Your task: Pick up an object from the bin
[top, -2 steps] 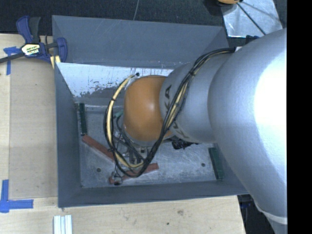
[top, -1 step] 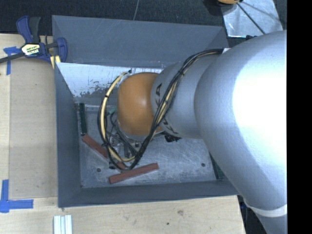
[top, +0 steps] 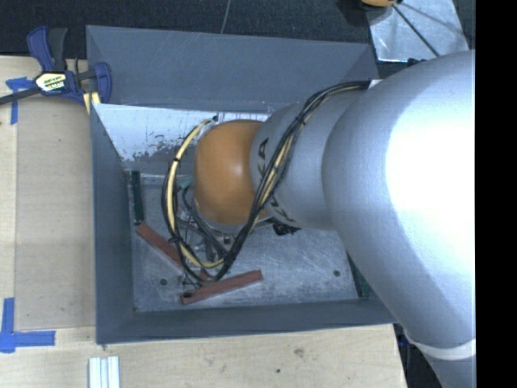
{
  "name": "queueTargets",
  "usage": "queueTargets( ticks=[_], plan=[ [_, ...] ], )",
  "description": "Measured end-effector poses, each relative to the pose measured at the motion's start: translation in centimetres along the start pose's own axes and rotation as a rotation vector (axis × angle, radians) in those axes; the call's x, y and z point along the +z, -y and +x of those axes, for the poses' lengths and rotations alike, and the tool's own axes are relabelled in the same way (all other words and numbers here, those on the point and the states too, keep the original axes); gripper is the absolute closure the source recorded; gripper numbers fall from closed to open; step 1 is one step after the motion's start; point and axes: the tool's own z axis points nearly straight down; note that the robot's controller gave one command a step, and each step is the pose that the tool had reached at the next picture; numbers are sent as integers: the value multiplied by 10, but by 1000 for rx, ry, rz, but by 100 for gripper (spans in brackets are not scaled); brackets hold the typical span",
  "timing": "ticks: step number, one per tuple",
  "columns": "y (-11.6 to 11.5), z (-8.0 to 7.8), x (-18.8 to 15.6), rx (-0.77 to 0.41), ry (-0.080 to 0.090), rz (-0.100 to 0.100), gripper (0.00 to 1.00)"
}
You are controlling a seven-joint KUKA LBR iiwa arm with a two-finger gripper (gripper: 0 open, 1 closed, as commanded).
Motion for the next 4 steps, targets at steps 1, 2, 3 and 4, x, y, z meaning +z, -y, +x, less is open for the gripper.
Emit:
queueTargets(
  ticks=[1, 2, 3, 4],
  plan=[
    [0, 0, 0, 0, 0, 0, 100],
    [0, 0, 0, -1, 0, 1, 100],
    [-11, -22, -108, -22, -3, 1, 100],
    [-11, -22, -108, -22, -3, 1, 100]
  ],
)
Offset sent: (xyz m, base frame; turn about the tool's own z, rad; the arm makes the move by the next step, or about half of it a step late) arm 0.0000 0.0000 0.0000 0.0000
